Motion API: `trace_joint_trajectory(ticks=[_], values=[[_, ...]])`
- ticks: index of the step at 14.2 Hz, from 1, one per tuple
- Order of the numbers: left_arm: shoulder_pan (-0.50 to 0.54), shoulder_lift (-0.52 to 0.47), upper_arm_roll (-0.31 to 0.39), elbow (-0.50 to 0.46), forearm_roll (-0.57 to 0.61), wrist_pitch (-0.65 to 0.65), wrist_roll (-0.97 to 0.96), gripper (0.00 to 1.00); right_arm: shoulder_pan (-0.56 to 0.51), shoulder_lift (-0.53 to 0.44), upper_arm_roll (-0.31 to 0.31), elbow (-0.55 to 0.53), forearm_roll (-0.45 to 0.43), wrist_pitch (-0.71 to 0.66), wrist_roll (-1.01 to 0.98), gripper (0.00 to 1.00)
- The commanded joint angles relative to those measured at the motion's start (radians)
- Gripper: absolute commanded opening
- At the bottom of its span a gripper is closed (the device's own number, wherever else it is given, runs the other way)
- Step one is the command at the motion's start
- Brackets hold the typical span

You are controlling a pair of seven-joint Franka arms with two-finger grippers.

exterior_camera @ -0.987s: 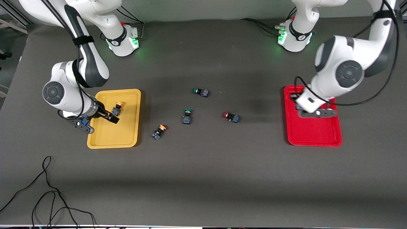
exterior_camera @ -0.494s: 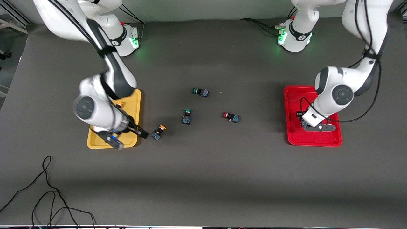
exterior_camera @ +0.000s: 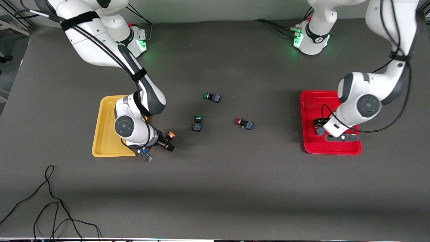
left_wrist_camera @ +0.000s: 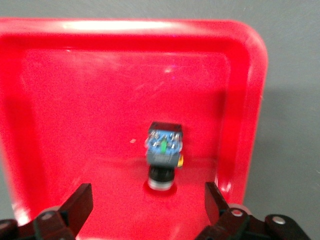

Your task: Place red and yellow buttons in trays

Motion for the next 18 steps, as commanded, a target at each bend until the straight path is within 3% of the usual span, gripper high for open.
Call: trace_joint_trajectory(ticks=[1, 4, 6, 8, 10, 13, 15, 18], values=[[-0.026, -0.067, -0.01, 0.101, -0.061, -0.169, -0.073, 1.0, 0.001, 0.019, -0.003, 0.004, -0.065, 0.021, 0.03, 0.82], [-0.122, -0.061, -0.015, 0.163, -0.113, -0.175, -0.414, 1.0, -0.002, 0.031, -0.003, 0.002, -0.067, 0.038, 0.03, 0.39], [-0.219, -0.046, -0.016, 0.192, -0.115, -0.164, -0.666, 1.0, -0.005, 0.023, -0.003, 0.004, -0.065, 0.035, 0.031, 0.18], [-0.332, 0.006, -0.017, 0.241, -0.118, -0.144, -0.913, 1.0, -0.016, -0.027, -0.004, 0.004, -0.064, 0.02, 0.024, 0.15], [-0.435, 0.107, -0.017, 0.317, -0.104, -0.128, -1.105, 1.0, -0.049, -0.108, -0.013, 0.014, -0.065, -0.11, -0.007, 0.15], [-0.5, 0.243, -0.017, 0.37, -0.109, 0.01, -1.358, 1.0, -0.121, -0.194, -0.036, 0.047, -0.062, -0.25, -0.181, 0.16], [-0.526, 0.303, -0.015, 0.367, -0.098, 0.073, -1.515, 1.0, -0.123, -0.181, -0.126, 0.025, -0.052, -0.239, -0.344, 0.16], [-0.54, 0.36, -0.013, 0.365, -0.053, 0.107, -1.636, 1.0, -0.125, -0.112, -0.161, -0.056, -0.016, -0.085, -0.417, 0.16]])
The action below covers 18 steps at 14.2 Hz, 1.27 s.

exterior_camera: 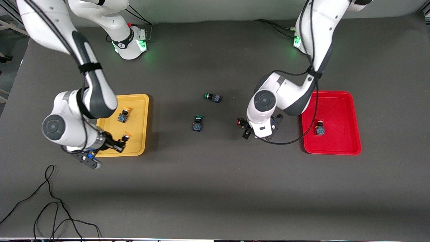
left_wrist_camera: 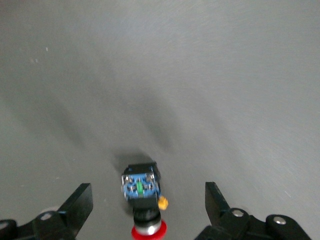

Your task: Place red and yellow buttons in trays

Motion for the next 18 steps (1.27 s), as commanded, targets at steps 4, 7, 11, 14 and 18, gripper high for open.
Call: trace_joint_trajectory(ticks=[4, 7, 11, 14, 18], values=[[-0.043, 0.06, 0.017, 0.026, 0.069, 0.032, -0.174, 0.63, 0.02, 0.062, -0.013, -0.081, 0.023, 0.111, -0.037, 0.18], [-0.05, 0.081, 0.017, 0.026, 0.067, 0.032, -0.175, 0.38, 0.02, 0.052, -0.019, -0.104, 0.023, 0.111, -0.035, 0.27], [-0.039, 0.054, 0.017, 0.035, 0.07, 0.01, -0.131, 0.24, 0.021, 0.007, -0.031, -0.093, 0.023, 0.083, -0.018, 1.0], [0.008, -0.061, 0.011, 0.05, 0.046, -0.107, 0.095, 0.22, 0.021, -0.108, -0.031, -0.053, 0.013, -0.044, -0.04, 1.0], [0.14, -0.239, 0.006, 0.028, -0.066, -0.354, 0.662, 0.2, 0.021, -0.289, -0.027, 0.002, 0.009, -0.191, -0.213, 1.0]])
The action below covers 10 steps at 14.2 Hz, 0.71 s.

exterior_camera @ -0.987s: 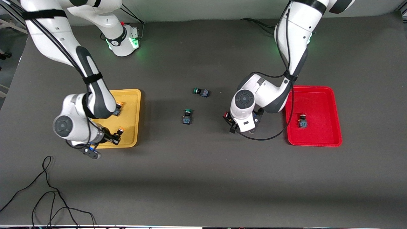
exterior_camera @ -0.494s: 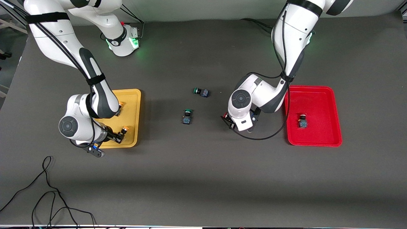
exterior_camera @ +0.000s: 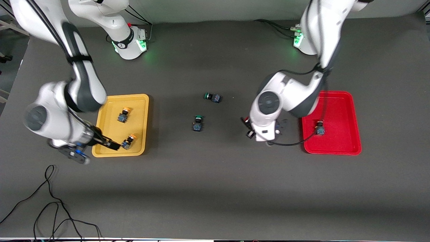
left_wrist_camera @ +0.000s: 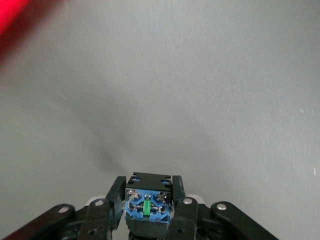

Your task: Place red and yellow buttons in trays

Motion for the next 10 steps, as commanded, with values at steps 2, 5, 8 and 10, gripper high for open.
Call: trace_joint_trajectory(ticks=[2, 5, 8, 10], values=[[0.152, -0.201, 0.0, -0.134, -0.039, -0.158, 0.506, 0.2, 0.001, -0.148, -0.005, 0.052, -0.012, -0.174, -0.176, 1.0], [0.326, -0.325, 0.005, -0.286, -0.016, -0.157, 0.89, 0.18, -0.034, -0.236, 0.0, 0.111, -0.044, -0.295, -0.274, 1.0], [0.466, -0.298, 0.005, -0.367, 0.089, -0.021, 1.086, 0.18, -0.048, -0.255, 0.001, 0.207, -0.049, -0.424, -0.319, 1.0], [0.511, -0.246, 0.005, -0.493, 0.158, 0.239, 1.09, 0.18, -0.048, -0.284, 0.003, 0.206, -0.059, -0.432, -0.322, 1.0]])
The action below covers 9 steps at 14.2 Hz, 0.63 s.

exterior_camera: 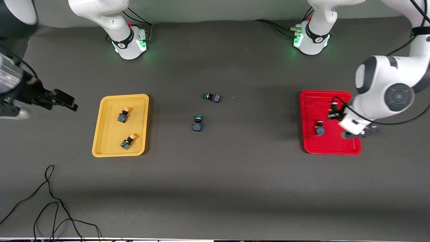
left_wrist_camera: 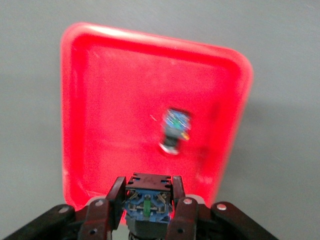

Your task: Place red and yellow buttons in trays

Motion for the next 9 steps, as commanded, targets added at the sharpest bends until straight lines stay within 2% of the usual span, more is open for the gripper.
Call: trace_joint_trajectory(ticks=[1, 2, 4, 5, 6, 7, 9], values=[[0.041, 0.07, -0.015, -0.163, 0.1, 0.296, 0.017, 0.19, -0.002, -0.015, 0.008, 0.015, -0.054, -0.024, -0.043, 1.0], [0.07, 0.108, -0.015, -0.182, 0.146, 0.366, 0.017, 0.2, -0.002, -0.018, 0.014, 0.013, -0.066, -0.025, -0.069, 1.0], [0.105, 0.153, -0.015, -0.184, 0.197, 0.415, 0.017, 0.22, -0.002, -0.037, 0.014, -0.007, -0.065, -0.028, -0.077, 1.0], [0.11, 0.155, -0.015, -0.181, 0.197, 0.415, 0.017, 0.29, 0.001, -0.049, 0.014, -0.026, -0.065, -0.027, -0.076, 1.0], [0.11, 0.155, -0.017, -0.177, 0.197, 0.412, 0.017, 0.6, -0.001, -0.057, 0.014, -0.045, -0.062, -0.016, -0.077, 1.0], [0.11, 0.155, -0.015, -0.171, 0.197, 0.41, 0.017, 0.99, 0.001, -0.057, 0.012, -0.047, -0.06, -0.015, -0.077, 1.0], [0.114, 0.141, -0.017, -0.15, 0.197, 0.386, 0.019, 1.0, 0.005, -0.057, 0.012, -0.047, -0.06, -0.015, -0.077, 1.0]])
